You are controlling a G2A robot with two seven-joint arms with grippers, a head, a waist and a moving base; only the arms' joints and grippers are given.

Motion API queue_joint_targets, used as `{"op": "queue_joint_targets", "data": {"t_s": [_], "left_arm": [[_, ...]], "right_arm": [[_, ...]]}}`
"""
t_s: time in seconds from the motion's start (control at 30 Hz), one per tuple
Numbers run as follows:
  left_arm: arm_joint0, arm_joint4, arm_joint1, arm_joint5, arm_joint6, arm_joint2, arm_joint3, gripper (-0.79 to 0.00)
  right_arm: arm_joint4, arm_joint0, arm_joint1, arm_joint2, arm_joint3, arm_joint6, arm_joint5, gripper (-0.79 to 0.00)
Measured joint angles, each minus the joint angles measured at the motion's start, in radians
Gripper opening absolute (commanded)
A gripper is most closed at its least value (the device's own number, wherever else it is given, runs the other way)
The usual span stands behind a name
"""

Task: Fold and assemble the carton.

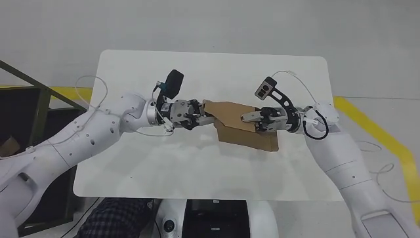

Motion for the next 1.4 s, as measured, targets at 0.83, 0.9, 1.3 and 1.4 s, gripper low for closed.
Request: {"op": "queue_joint_targets", "data": {"t_s": [0.83, 0.9, 1.3, 1.4], "left_arm": [[-0.016, 0.006, 0.023, 0.0, 0.032, 0.03, -0.004, -0.477], [-0.022, -0.001, 0.02, 0.0, 0.029, 0.035, 0.001, -0.48], [-0.042, 0.01, 0.002, 0.0, 0.026, 0.042, 0.02, -0.493], [-0.036, 0.025, 0.007, 0.0, 0.052, 0.036, 0.021, -0.486]], "right_arm": [[-0.006, -0.002, -0.003, 0.019, 0.014, -0.01, -0.011, -0.785], [-0.007, -0.001, -0.004, 0.019, 0.014, -0.011, -0.012, -0.785], [-0.012, -0.005, -0.005, 0.021, 0.005, -0.006, -0.011, -0.785], [-0.012, -0.005, -0.006, 0.023, 0.005, -0.006, -0.01, -0.785]]}}
